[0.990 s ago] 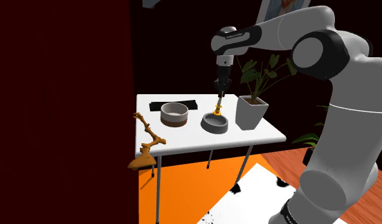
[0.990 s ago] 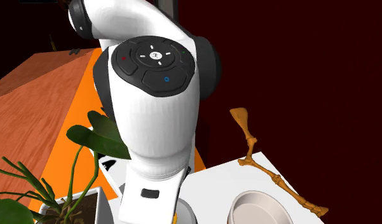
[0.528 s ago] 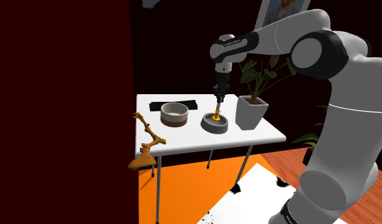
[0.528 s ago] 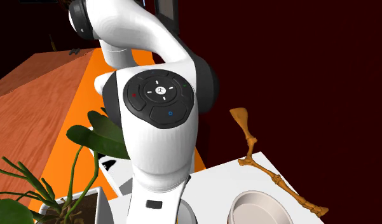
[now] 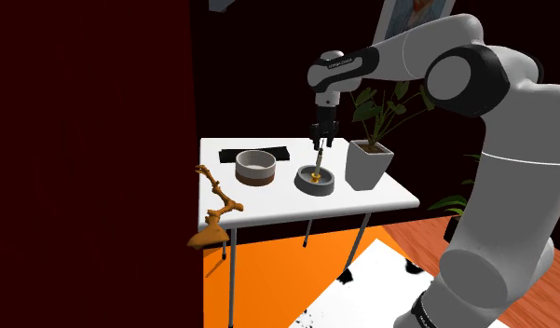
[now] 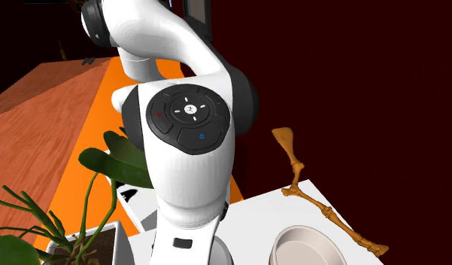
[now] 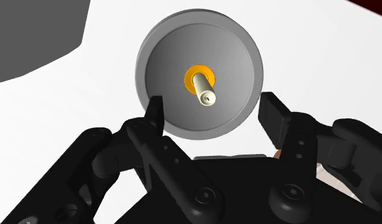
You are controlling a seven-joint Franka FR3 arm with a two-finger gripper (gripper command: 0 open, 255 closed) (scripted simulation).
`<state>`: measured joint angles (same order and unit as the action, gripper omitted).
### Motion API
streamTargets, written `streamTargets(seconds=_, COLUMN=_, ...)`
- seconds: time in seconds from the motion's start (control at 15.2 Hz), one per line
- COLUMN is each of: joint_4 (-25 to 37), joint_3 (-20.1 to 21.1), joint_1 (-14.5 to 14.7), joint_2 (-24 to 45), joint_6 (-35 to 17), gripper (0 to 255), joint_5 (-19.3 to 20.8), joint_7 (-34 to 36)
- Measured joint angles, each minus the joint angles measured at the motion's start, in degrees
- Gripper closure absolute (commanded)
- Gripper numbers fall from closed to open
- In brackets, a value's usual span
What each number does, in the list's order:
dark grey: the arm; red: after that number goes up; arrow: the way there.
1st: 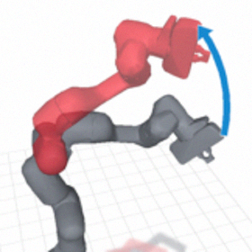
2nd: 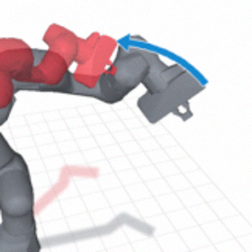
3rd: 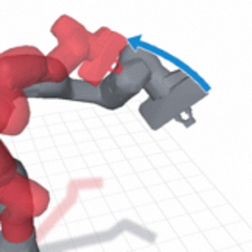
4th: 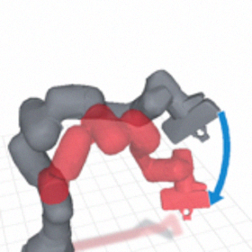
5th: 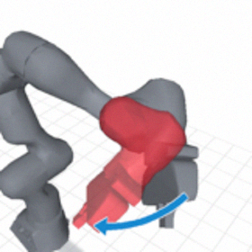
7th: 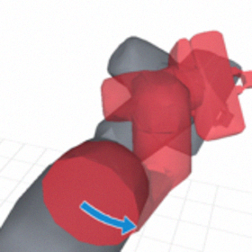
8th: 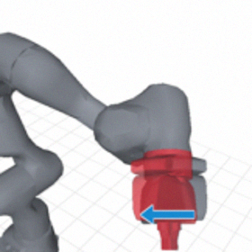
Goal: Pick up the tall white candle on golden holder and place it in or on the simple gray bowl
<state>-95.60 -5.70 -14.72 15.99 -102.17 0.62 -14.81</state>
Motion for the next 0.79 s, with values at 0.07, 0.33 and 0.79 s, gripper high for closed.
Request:
streamTargets(seconds=0.07, joint_4=0.00, joint_3=0.00, joint_1=0.00, joint_2=0.00, joint_6=0.00, gripper=0, joint_5=0.00, joint_7=0.00)
streamTargets(seconds=0.33, joint_4=0.98, joint_3=0.01, joint_1=0.01, joint_2=0.00, joint_6=0.96, gripper=0, joint_5=0.00, joint_7=0.00)
streamTargets(seconds=0.79, joint_4=8.06, joint_3=0.01, joint_1=-0.01, joint_2=0.65, joint_6=7.39, gripper=0, joint_5=-0.07, joint_7=-0.08)
